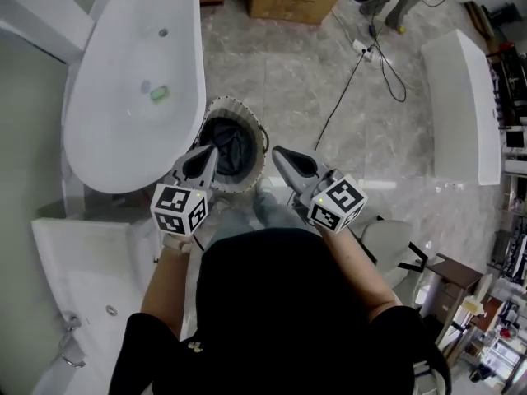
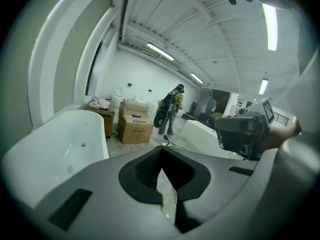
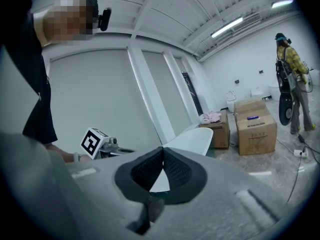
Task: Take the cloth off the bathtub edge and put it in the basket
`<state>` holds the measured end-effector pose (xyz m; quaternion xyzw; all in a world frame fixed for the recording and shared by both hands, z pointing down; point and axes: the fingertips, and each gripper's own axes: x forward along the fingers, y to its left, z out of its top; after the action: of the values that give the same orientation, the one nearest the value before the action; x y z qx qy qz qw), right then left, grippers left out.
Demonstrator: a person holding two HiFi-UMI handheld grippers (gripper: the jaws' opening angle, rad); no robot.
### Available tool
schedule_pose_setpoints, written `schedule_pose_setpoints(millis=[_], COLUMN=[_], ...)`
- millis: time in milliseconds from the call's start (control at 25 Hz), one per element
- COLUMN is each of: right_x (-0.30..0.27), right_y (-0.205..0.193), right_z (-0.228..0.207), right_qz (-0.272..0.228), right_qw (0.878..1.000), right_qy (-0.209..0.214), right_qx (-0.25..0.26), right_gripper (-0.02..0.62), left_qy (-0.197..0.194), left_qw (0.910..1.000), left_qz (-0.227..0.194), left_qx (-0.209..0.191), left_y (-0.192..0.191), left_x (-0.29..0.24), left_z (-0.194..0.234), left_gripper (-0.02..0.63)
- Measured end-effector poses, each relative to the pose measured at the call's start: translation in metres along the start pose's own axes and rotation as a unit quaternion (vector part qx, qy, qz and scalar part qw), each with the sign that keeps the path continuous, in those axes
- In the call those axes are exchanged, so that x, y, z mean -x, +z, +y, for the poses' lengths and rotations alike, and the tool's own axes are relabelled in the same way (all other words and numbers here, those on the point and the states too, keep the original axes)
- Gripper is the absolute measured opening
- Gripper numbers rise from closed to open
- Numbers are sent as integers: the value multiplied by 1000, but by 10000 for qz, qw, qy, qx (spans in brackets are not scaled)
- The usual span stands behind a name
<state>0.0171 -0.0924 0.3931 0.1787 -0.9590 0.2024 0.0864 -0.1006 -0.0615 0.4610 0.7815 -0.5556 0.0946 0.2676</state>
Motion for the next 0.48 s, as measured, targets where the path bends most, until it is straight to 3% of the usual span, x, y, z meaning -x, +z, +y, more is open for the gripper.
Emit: schedule_pose_setpoints(millis=[480], right_x=[6], right_y=[43], right_z=[22], right_qz=[-17], right_qw=[9983], right_qy=[518], right_qx=[250], right_gripper=[-3], left_qy=[634], left_qw=[9959], left_qz=[-573], left_qx=[-301], left_y=[58], left_x=[78], left_z=[-26], left_gripper=[14])
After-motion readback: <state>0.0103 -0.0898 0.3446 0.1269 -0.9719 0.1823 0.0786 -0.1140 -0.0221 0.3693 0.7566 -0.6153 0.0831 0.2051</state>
